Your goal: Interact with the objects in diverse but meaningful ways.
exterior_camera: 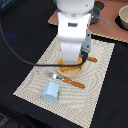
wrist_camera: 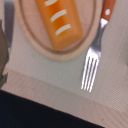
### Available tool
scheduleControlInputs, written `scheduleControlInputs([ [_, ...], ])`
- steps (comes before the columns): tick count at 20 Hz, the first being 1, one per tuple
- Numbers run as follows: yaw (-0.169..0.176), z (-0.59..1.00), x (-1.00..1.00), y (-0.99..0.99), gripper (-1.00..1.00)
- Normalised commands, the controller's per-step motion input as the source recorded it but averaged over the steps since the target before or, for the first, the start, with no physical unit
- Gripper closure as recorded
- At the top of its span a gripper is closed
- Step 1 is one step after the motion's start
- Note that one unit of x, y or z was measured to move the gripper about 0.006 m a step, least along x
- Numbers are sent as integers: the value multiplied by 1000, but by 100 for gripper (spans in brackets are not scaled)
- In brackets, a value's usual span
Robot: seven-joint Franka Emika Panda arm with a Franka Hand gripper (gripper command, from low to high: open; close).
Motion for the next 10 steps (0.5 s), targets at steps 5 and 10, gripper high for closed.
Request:
scheduleControlInputs([
  [5,8,-234,-767,695,-100],
  [10,16,-34,-742,751,-100],
])
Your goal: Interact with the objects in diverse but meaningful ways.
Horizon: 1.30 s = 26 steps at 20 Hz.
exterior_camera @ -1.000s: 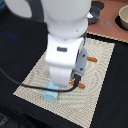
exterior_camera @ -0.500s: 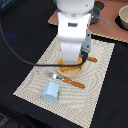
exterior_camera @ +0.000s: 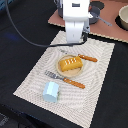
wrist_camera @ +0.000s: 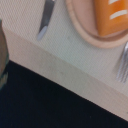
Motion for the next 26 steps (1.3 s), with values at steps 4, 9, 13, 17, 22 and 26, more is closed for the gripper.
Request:
scheduleControlInputs([
  [4,8,57,-736,766,-100],
  [9,0,99,-771,785,-100],
  [13,0,55,-782,702,-100],
  [17,0,53,-689,579,-100],
  [22,-15,43,-333,387,-100],
  [26,-92,15,-144,335,-100],
])
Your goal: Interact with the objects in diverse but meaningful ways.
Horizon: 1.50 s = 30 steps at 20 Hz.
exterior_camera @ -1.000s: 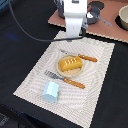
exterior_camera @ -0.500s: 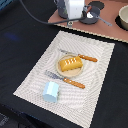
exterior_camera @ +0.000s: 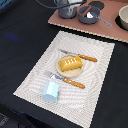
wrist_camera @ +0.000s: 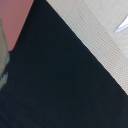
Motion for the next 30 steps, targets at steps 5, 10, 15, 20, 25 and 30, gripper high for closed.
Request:
scheduleControlInputs([
  [5,-110,45,-188,345,-100],
  [10,-138,3,-269,294,-100],
  [15,-43,-5,-284,346,-100],
  [20,-27,-149,-302,258,-100],
  [25,-20,-251,-271,180,-100],
  [30,-16,-333,-197,113,-100],
])
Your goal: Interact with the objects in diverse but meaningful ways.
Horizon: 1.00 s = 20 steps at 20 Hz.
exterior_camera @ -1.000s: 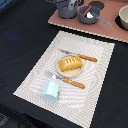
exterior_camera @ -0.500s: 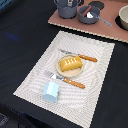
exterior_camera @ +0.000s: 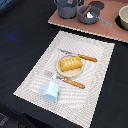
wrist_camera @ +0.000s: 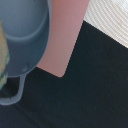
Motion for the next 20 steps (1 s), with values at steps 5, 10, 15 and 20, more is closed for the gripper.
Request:
scheduleControlInputs([
  [5,-16,-345,-189,133,-100],
  [10,-13,-365,-162,112,-100],
  [15,0,-402,-221,156,-100],
  [20,0,-318,-62,118,-100],
])
